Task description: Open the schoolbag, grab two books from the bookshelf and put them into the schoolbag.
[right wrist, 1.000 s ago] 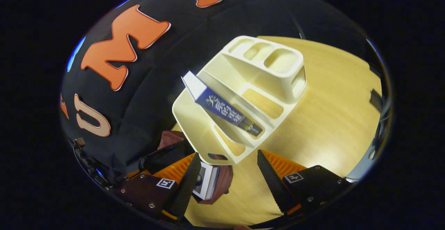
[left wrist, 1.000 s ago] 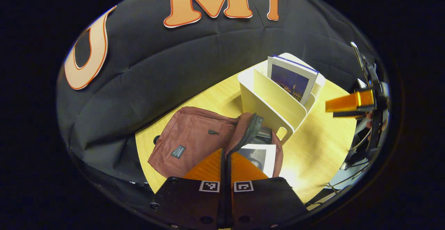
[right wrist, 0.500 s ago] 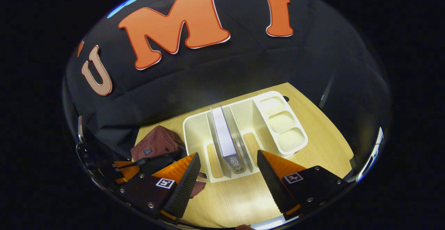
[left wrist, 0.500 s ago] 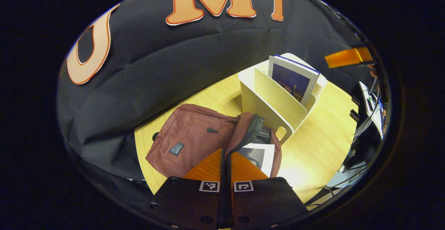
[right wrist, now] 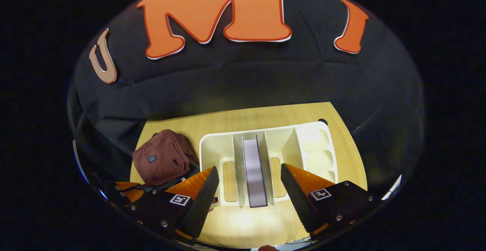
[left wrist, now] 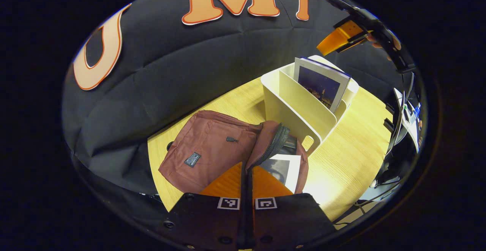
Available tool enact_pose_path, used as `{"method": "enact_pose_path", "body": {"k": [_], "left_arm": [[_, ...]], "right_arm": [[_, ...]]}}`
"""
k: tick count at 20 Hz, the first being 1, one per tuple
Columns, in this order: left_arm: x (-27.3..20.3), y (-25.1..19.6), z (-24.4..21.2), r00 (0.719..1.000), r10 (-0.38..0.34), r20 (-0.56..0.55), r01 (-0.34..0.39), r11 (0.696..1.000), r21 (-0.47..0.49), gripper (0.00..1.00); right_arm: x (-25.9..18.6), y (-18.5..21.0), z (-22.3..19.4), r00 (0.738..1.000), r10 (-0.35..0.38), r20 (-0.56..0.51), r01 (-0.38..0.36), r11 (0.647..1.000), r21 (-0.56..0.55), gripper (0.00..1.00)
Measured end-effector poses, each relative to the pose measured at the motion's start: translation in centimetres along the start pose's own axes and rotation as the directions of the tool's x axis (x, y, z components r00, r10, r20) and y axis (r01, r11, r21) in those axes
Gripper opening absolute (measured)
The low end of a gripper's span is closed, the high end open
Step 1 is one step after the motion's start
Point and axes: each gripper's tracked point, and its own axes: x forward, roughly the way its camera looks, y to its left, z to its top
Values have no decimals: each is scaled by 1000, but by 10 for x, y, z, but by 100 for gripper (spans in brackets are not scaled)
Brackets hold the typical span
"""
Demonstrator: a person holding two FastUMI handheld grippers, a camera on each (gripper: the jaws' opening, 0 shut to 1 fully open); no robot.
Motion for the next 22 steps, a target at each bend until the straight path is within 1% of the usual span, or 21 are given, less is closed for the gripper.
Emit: {"method": "enact_pose_path", "body": {"k": [1,4,7,10,11,12,13,14,15,16,17,19,22], "left_arm": [[1,1,0,1000,2,-2,-2,1000,2,1],[3,5,-1,1000,10,-5,-10,1000,3,1],[6,5,-1,1000,7,-15,-7,1000,-4,1],[9,7,-1,1000,10,-22,-10,1000,-1,1],[10,8,-1,1000,10,-24,-10,1000,1,1],[10,8,-1,1000,12,-26,-12,1000,0,1],[10,8,0,1000,12,-28,-12,1000,-1,1],[10,7,-1,999,13,-30,-13,1000,-2,1],[10,7,0,999,14,-32,-14,1000,-4,1],[10,6,-2,999,13,-34,-13,1000,-7,1],[11,5,-2,999,10,-34,-10,1000,-9,1],[12,5,-1,999,6,-36,-6,1000,-12,1],[11,3,-1,999,2,-37,-3,1000,-15,1]], "right_arm": [[9,1,0,1000,3,-24,-3,1000,9,98],[36,0,-10,996,-2,-94,1,1000,-14,99],[56,0,-24,984,-11,-177,4,999,-44,99],[69,-1,-35,973,-21,-230,9,999,-52,99],[72,-2,-38,969,-23,-244,10,998,-54,96],[76,-4,-43,966,-32,-258,17,998,-59,92],[81,-10,-47,961,-49,-272,31,997,-71,82],[84,-13,-50,959,-54,-279,35,997,-73,84],[90,-12,-55,957,-44,-288,33,998,-44,69],[80,-9,-49,956,-42,-289,32,999,-38,53],[81,-10,-50,956,-45,-289,34,999,-41,37],[74,-11,-45,961,-39,-273,29,999,-42,36],[51,-4,-24,975,9,-222,-10,1000,-2,36]]}}
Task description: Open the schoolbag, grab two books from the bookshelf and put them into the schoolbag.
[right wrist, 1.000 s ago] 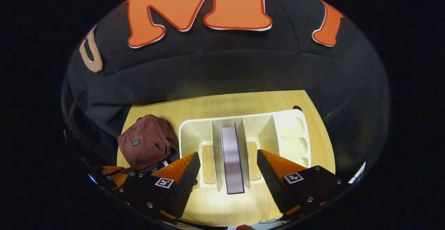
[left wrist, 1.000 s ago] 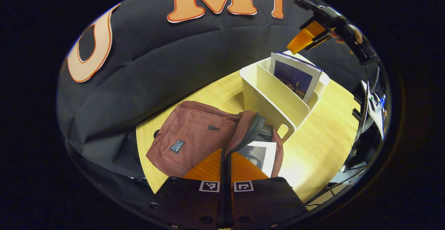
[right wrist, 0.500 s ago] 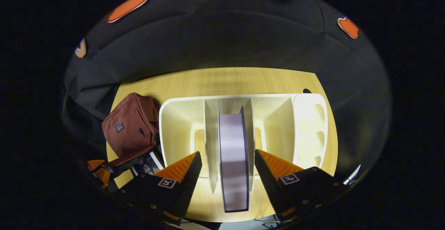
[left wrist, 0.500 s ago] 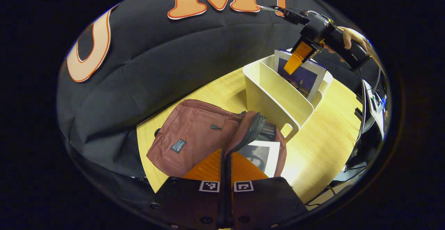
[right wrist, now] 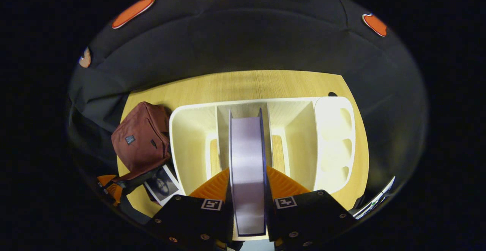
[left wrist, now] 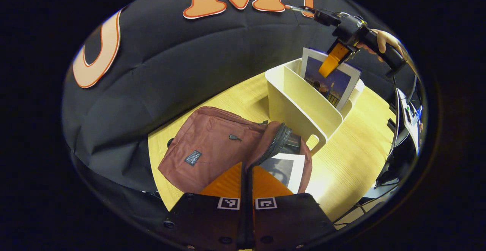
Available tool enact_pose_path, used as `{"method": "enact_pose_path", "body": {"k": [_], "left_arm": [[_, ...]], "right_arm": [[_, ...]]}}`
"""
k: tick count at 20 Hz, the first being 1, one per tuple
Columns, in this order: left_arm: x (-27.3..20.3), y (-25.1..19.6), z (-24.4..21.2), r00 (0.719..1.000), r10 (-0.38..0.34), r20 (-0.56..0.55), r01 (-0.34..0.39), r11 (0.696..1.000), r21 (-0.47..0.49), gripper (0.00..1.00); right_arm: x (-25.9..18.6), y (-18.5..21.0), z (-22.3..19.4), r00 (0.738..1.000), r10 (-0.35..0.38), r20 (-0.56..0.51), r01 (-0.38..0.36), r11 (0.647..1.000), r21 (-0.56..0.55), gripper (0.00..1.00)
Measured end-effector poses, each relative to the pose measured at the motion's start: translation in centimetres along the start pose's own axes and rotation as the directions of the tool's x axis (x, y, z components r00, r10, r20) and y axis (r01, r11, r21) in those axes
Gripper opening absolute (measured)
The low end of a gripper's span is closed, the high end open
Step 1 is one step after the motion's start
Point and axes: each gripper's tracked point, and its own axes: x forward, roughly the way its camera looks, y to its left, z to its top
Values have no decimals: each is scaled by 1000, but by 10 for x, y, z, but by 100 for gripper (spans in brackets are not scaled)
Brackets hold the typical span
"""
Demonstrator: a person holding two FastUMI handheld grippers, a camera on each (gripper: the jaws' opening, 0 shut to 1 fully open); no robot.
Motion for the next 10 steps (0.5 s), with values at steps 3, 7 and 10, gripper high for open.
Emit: {"method": "enact_pose_path", "body": {"k": [3,7,10], "left_arm": [[-1,-1,-1,1000,-5,0,5,1000,0,1],[0,-2,-2,1000,-17,1,17,1000,-10,1],[-1,-2,-1,1000,-22,3,22,1000,-1,1]], "right_arm": [[-33,2,14,998,5,64,-5,1000,9,36],[-93,-3,36,983,-8,186,1,999,34,35],[-136,-11,37,964,-2,267,-23,996,91,35]]}}
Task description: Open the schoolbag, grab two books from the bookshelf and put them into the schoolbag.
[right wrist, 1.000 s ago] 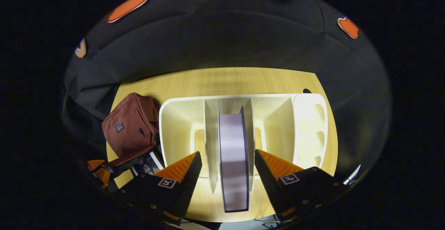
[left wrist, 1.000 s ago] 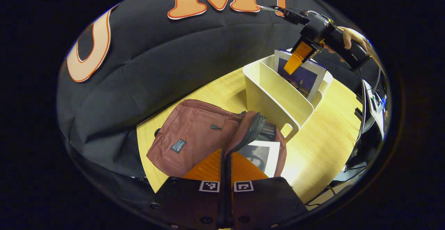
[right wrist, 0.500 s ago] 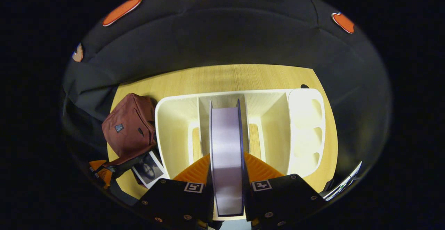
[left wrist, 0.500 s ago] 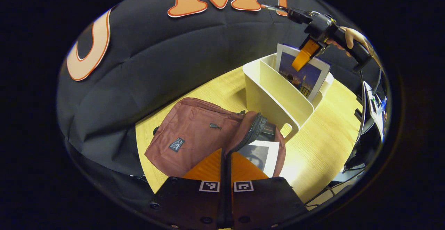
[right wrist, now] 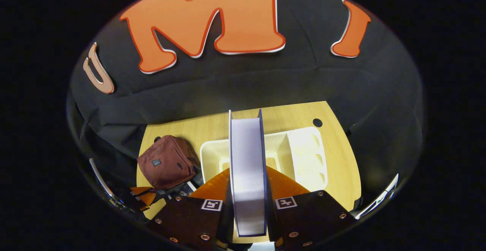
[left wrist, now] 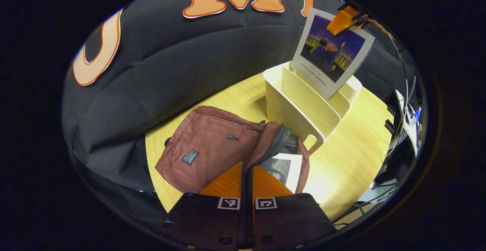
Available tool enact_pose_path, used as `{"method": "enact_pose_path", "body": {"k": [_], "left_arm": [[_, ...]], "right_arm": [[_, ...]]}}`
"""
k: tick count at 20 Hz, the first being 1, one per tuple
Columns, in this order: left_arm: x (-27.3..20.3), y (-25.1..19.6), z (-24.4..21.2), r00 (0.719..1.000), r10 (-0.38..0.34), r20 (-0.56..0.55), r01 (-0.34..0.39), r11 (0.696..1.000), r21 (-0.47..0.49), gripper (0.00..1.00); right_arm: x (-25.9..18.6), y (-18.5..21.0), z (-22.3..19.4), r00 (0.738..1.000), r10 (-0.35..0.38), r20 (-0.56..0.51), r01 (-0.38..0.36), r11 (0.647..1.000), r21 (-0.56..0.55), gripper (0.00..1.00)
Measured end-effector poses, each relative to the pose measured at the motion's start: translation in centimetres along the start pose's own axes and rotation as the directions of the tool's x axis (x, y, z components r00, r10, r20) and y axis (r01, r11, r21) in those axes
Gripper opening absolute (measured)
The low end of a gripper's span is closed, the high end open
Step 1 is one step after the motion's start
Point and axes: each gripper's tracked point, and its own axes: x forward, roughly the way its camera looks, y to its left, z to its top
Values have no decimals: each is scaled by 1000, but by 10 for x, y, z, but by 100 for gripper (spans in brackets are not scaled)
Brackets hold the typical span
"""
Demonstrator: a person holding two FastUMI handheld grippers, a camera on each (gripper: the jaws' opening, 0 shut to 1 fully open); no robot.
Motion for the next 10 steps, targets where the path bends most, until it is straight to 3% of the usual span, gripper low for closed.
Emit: {"method": "enact_pose_path", "body": {"k": [5,7,10], "left_arm": [[0,0,-1,1000,-19,4,19,1000,10,1],[0,1,0,1000,-20,5,20,1000,17,1],[-1,0,0,1000,-24,6,24,999,24,1]], "right_arm": [[-65,-11,3,990,88,108,-101,987,123,35],[-80,-6,-18,977,166,137,-193,957,216,35],[-81,35,-66,949,282,142,-313,899,307,34]]}}
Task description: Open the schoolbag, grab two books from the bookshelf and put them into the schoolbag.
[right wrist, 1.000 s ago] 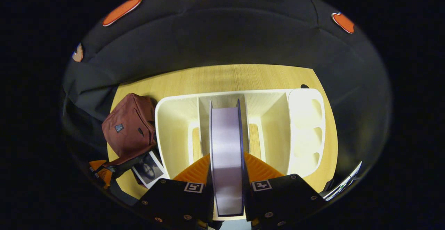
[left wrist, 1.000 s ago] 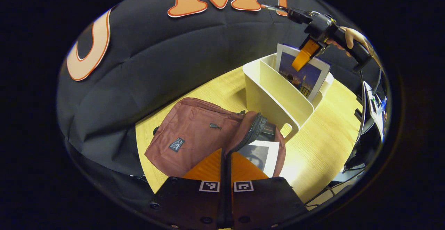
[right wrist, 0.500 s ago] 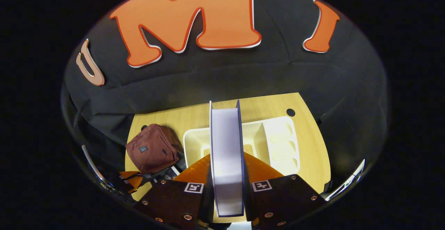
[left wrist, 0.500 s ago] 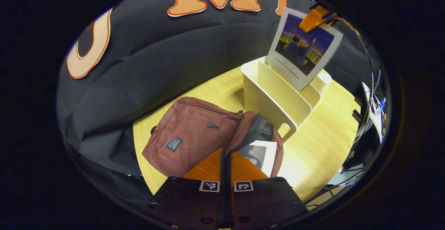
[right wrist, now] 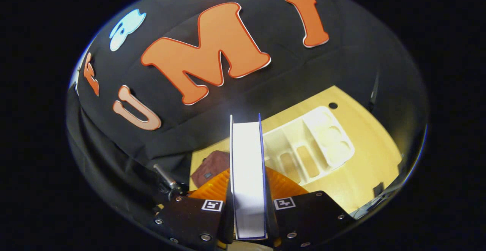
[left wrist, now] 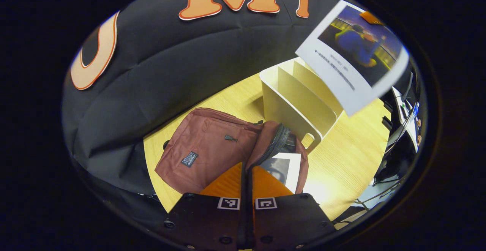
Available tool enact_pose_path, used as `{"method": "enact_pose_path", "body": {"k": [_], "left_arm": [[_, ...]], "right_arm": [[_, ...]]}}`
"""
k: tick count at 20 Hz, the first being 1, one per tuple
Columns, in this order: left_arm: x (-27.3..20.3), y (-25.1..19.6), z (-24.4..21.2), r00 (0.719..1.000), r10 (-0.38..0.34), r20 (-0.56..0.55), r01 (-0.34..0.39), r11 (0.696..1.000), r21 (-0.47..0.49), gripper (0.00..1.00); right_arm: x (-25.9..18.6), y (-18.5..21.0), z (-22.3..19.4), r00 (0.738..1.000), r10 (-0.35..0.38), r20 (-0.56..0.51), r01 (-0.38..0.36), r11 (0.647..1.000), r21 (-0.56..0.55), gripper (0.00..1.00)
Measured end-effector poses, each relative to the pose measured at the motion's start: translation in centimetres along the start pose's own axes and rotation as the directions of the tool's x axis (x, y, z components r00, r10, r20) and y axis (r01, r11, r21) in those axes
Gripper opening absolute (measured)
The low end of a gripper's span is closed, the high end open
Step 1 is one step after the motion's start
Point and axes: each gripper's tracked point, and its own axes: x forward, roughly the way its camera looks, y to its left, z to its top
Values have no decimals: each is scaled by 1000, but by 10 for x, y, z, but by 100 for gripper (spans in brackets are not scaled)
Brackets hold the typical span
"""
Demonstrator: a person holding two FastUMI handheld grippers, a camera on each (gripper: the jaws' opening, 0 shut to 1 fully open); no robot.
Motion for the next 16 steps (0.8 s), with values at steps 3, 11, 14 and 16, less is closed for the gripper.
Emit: {"method": "enact_pose_path", "body": {"k": [3,11,14,16], "left_arm": [[-4,1,4,1000,4,4,-4,1000,-17,1],[-12,-5,11,1000,15,-11,-15,1000,3,1],[-18,-12,16,1000,16,-8,-16,999,31,1],[-21,-17,16,1000,16,-9,-15,999,46,1]], "right_arm": [[10,-6,-55,998,58,-32,-54,991,124,34],[100,-22,-166,992,128,-11,-107,870,481,34],[123,-30,-180,990,134,50,-139,818,558,34],[143,-35,-191,988,123,90,-153,792,591,34]]}}
